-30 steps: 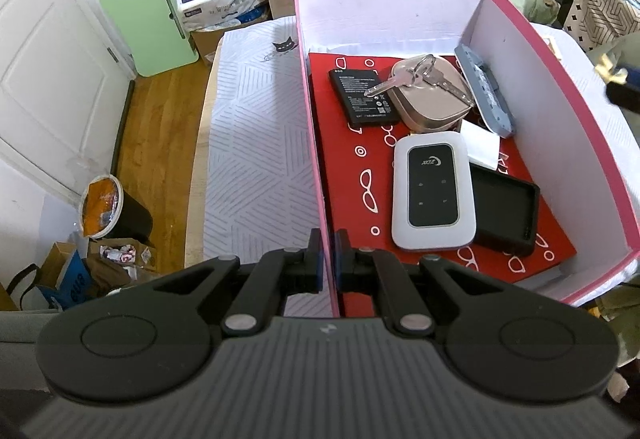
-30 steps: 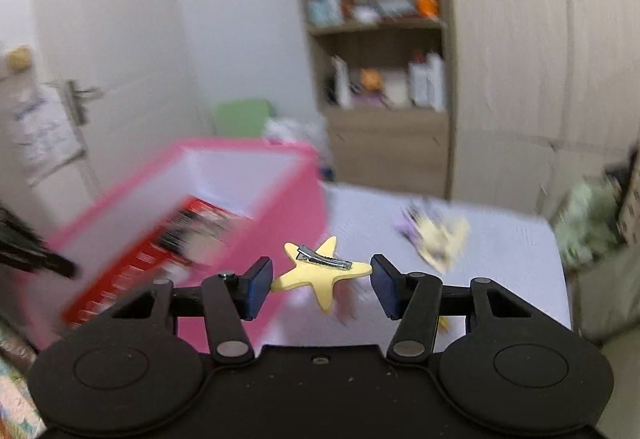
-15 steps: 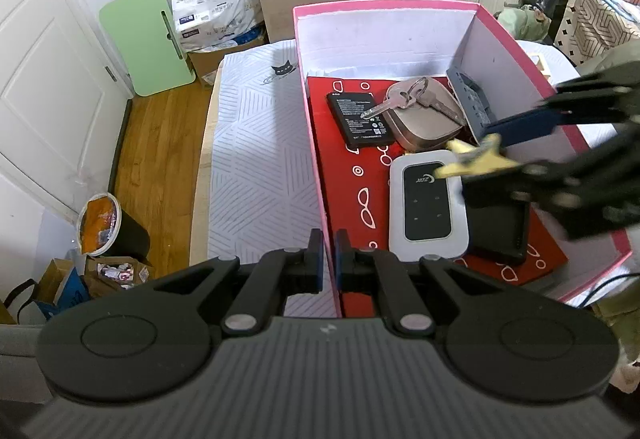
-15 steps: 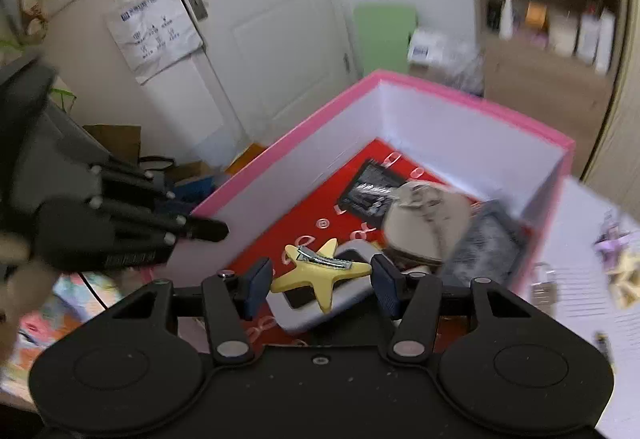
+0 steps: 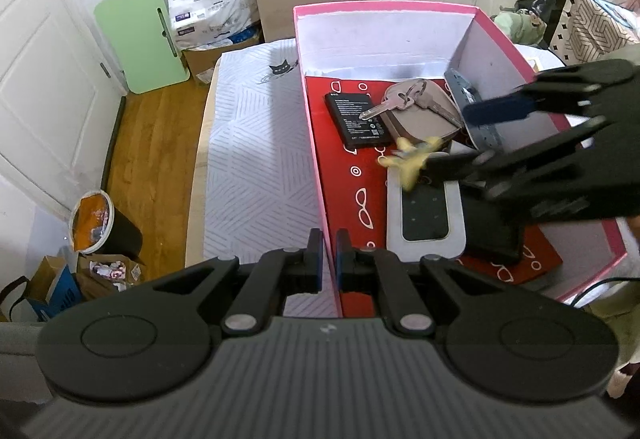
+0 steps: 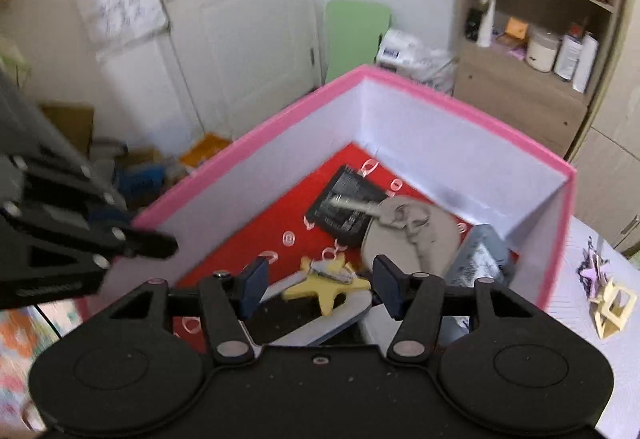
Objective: Organize rigid objects
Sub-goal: 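Lower the yellow star clip into the box beside the keys and release, then grasp the yellow-and-black AA battery with the right gripper, then lower the AA battery onto the black case in the box and release, then grasp the ring of silver and red keys with the right gripper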
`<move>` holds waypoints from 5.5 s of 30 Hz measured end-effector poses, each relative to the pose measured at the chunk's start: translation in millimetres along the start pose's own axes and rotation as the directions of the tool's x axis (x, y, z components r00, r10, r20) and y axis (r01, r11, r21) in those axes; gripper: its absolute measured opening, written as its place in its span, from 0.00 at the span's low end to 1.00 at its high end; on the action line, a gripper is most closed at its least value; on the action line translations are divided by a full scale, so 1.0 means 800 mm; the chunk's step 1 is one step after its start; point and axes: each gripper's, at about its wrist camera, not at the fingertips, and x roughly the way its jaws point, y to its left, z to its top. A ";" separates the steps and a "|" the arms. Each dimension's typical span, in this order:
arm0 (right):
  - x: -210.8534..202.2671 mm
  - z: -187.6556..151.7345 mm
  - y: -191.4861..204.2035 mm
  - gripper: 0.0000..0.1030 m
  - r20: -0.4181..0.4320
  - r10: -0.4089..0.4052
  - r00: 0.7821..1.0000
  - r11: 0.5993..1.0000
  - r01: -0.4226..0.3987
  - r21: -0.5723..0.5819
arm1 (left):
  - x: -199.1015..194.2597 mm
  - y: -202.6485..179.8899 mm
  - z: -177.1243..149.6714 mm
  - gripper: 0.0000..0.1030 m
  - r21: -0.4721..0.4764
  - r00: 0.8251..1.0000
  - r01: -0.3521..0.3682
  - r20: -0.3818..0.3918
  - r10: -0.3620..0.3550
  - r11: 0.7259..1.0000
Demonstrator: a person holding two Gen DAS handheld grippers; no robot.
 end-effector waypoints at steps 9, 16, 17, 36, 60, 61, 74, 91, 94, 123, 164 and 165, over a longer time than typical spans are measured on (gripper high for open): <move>-0.116 -0.051 -0.074 0.64 0.267 -0.168 0.949 0.973 0.117 0.199 | 0.002 -0.006 0.002 0.05 0.009 1.000 -0.021 -0.009 0.021 1.000; -0.139 -0.117 -0.131 0.64 0.223 -0.337 0.915 0.902 0.246 0.355 | 0.002 -0.012 0.000 0.05 0.016 0.999 -0.047 0.001 0.047 0.999; -0.136 -0.125 -0.138 0.64 0.204 -0.347 0.915 0.893 0.256 0.370 | 0.001 -0.012 -0.001 0.05 0.015 0.999 -0.046 0.000 0.046 0.999; -0.026 -0.149 -0.233 0.36 0.055 -0.366 0.929 0.897 0.336 0.287 | 0.005 -0.012 0.004 0.05 0.031 0.999 -0.048 -0.023 0.049 0.998; -0.036 -0.146 -0.224 0.11 0.030 -0.382 0.924 0.863 0.345 0.370 | 0.006 -0.011 0.005 0.06 0.021 0.999 -0.037 -0.035 0.038 0.999; -0.039 -0.147 -0.225 0.11 0.044 -0.374 0.927 0.860 0.328 0.390 | 0.006 -0.011 0.005 0.06 0.023 0.999 -0.039 -0.036 0.040 0.999; -0.109 -0.122 -0.161 0.11 0.266 -0.262 0.927 0.908 0.144 0.394 | 0.007 -0.009 0.008 0.06 0.018 0.998 -0.026 -0.051 0.027 1.000; -0.053 -0.047 -0.047 0.11 0.114 0.145 0.983 0.984 -0.155 0.087 | 0.007 -0.008 0.008 0.06 0.017 0.998 -0.024 -0.050 0.025 1.000; -0.042 -0.047 -0.040 0.11 0.050 0.123 0.991 0.991 -0.126 0.050 | 0.008 -0.008 0.009 0.06 0.014 0.999 -0.025 -0.049 0.025 1.000; -0.109 -0.088 -0.149 0.31 0.134 -0.090 0.987 0.969 0.056 0.241 | 0.009 -0.017 0.007 0.06 0.053 0.997 -0.058 -0.037 0.060 0.997; 0.031 -0.094 -0.187 0.24 0.109 -0.246 0.963 0.946 0.214 0.242 | 0.017 -0.019 0.005 0.07 0.049 0.997 -0.061 -0.042 0.063 0.997; 0.024 -0.097 -0.188 0.24 0.122 -0.245 0.962 0.943 0.208 0.259 | 0.016 -0.018 0.005 0.07 0.047 0.997 -0.058 -0.042 0.060 0.997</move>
